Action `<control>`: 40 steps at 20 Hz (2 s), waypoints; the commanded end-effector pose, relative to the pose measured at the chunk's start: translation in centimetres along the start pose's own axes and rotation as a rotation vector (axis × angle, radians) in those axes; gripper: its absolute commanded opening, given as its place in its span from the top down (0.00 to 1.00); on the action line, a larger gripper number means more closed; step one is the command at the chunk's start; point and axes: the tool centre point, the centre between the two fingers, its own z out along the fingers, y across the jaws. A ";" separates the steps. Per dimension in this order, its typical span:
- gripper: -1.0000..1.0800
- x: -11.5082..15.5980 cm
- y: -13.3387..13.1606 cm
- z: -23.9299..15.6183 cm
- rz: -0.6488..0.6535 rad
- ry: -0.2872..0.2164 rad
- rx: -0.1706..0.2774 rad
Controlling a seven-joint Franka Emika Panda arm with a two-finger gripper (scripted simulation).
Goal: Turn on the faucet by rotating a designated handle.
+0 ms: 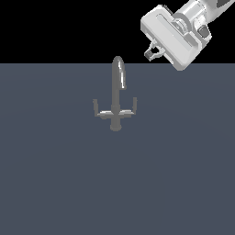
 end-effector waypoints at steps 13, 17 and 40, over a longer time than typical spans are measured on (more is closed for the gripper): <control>1.00 8.6 2.7 4.4 0.105 -0.140 0.248; 1.00 10.8 3.3 6.0 0.135 -0.178 0.315; 1.00 17.1 4.8 11.5 0.229 -0.292 0.513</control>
